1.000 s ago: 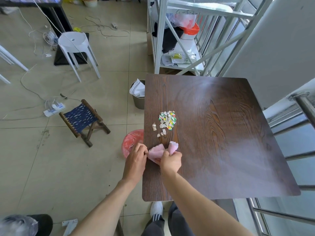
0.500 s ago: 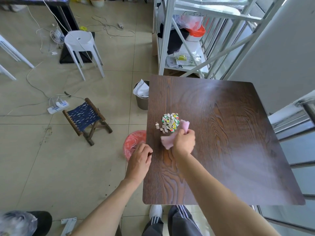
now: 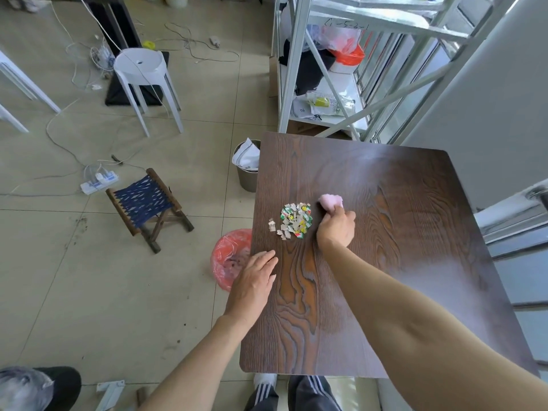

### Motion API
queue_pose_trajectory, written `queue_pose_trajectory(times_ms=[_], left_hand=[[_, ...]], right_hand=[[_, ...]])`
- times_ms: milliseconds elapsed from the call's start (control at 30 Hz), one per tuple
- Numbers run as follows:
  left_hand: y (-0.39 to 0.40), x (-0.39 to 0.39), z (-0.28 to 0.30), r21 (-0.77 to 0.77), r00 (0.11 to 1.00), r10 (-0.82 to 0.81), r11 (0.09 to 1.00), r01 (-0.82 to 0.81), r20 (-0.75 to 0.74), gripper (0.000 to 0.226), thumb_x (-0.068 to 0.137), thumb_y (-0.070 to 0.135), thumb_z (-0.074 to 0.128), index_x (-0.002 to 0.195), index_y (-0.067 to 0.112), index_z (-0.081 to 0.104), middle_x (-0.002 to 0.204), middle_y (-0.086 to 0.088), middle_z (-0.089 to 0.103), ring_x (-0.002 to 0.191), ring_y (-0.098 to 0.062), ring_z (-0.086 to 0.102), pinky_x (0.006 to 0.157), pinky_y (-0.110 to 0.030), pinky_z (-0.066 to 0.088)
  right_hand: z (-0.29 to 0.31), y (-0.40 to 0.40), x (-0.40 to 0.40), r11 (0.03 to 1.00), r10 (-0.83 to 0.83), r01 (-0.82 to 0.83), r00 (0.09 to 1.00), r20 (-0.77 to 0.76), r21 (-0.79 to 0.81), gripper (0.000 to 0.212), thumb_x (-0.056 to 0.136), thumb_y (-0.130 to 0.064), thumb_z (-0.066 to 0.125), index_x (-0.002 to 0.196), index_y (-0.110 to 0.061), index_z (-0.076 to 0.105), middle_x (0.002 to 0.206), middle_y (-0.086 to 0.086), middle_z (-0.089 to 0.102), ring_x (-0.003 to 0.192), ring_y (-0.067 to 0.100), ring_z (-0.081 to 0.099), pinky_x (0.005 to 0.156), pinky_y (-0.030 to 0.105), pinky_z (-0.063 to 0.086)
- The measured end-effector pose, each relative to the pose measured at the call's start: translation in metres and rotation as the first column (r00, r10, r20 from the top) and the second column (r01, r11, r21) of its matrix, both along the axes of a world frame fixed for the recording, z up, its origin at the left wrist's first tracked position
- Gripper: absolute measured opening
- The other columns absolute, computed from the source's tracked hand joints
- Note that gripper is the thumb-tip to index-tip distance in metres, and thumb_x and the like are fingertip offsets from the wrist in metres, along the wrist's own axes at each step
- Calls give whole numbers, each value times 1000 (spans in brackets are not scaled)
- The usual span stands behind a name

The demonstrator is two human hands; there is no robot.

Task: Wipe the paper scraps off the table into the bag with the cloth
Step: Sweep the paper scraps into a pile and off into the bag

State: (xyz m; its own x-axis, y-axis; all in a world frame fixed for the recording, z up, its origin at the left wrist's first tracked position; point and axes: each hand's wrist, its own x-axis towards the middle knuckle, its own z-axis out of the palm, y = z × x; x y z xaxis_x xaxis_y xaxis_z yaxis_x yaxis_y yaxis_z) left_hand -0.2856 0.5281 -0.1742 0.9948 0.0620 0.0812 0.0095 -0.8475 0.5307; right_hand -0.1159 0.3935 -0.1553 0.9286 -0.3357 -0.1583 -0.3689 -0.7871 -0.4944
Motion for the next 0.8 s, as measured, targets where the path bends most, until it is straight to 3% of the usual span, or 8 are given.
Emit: queue_pose_trajectory(times_ms=[200, 400, 533, 667, 733, 800], left_hand=[[-2, 4, -4, 1, 1000, 25, 1000, -25, -12, 37, 88, 11, 62, 125, 12, 59, 135, 0, 55, 128, -15, 49, 111, -27, 24], [1, 3, 0, 6, 1000, 18, 1000, -18, -23, 37, 89, 15, 60, 126, 14, 58, 137, 2, 54, 128, -13, 47, 110, -23, 22], [0, 4, 3, 13, 1000, 15, 1000, -14, -17, 37, 89, 14, 61, 125, 13, 59, 135, 2, 55, 127, -14, 48, 109, -22, 24], [-1, 2, 2, -14, 1000, 11, 1000, -11, -22, 36, 89, 11, 59, 126, 10, 58, 136, -1, 54, 128, -16, 47, 113, -28, 30], [-1, 1, 1, -19, 1000, 8, 1000, -8, -24, 36, 88, 8, 60, 124, 8, 59, 136, -4, 55, 128, -18, 48, 113, -28, 25], [-1, 0, 2, -14, 1000, -1, 1000, 0, -19, 36, 87, 7, 61, 123, 8, 60, 134, -4, 56, 127, -19, 49, 111, -27, 24]], right_hand=[[-8, 43, 25, 949, 308, -310, 951, 41, 56, 44, 92, -3, 42, 129, -19, 58, 113, 14, 51, 101, 36, 57, 84, 37, 47], [-12, 65, 21, 686, 726, -727, 685, 60, -1, 47, 89, 2, 41, 120, -22, 67, 105, 15, 55, 100, 36, 51, 80, 37, 45], [1, 54, 28, 523, 852, -842, 523, 35, -133, 39, 90, -3, 45, 110, -26, 71, 98, 11, 56, 91, 32, 51, 76, 46, 48], [15, 21, 31, 684, 729, -713, 658, 188, -154, 29, 83, -8, 59, 106, -20, 72, 92, 12, 56, 88, 33, 53, 70, 42, 49], [16, -2, 23, 765, 644, -633, 746, 170, -121, 31, 82, -14, 62, 112, -20, 71, 96, 13, 54, 94, 33, 54, 71, 39, 49], [14, -17, 9, 823, 567, -564, 819, 89, -66, 35, 88, -20, 53, 121, -19, 66, 102, 14, 52, 97, 33, 56, 74, 36, 47]])
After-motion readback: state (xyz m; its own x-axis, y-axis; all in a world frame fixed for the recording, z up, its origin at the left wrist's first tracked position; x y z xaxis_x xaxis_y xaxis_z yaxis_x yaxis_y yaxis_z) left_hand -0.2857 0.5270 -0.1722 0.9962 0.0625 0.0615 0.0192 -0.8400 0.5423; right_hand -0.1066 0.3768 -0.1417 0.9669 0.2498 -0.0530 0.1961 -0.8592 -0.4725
